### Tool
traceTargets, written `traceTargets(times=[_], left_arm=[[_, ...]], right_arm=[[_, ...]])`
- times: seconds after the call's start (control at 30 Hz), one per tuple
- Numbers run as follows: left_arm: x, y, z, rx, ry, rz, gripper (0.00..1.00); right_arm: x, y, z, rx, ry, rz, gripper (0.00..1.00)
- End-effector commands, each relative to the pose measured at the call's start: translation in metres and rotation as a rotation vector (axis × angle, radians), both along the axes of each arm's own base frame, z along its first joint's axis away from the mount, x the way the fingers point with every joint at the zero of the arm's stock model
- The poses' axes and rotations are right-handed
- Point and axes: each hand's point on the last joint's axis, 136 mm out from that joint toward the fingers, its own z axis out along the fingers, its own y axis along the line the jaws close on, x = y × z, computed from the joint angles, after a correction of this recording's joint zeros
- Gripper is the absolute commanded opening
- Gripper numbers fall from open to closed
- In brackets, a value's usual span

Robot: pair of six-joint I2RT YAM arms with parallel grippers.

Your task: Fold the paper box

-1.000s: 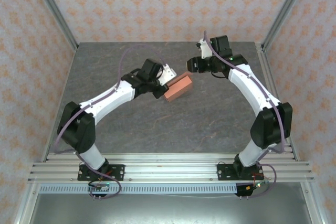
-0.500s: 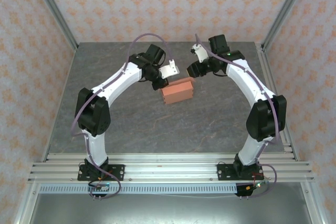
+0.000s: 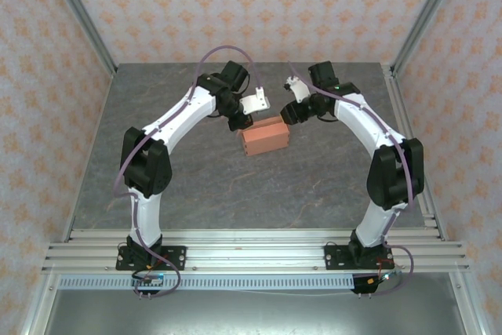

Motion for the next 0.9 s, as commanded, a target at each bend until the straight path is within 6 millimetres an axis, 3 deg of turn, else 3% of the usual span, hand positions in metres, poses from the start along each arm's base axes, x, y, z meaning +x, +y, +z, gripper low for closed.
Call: traceTargets(times=[0.0, 0.17, 0.4, 0.6, 0.87], left_arm=[[-0.007, 0.009, -0.009, 0.041, 0.052, -0.006, 0.00], [-0.003, 0.009, -0.011, 0.045, 0.050, 0.005, 0.00], [0.006, 0.008, -0.011, 0.036, 0.028, 0.052, 0.00], [0.008, 0.007, -0.012, 0.025, 0.016, 0.068, 0.00], [0.009, 0.008, -0.017, 0.039, 0.022, 0.065, 0.00]], right_arm=[[0.010, -0.004, -0.013, -0.022, -0.009, -0.031, 0.45], [0.013, 0.000, -0.010, 0.011, -0.015, -0.041, 0.41], [0.014, -0.002, -0.013, 0.009, 0.004, -0.086, 0.24], [0.012, -0.009, -0.016, -0.012, -0.015, -0.140, 0.32], [0.014, -0.005, -0.017, 0.000, -0.015, -0.152, 0.31]])
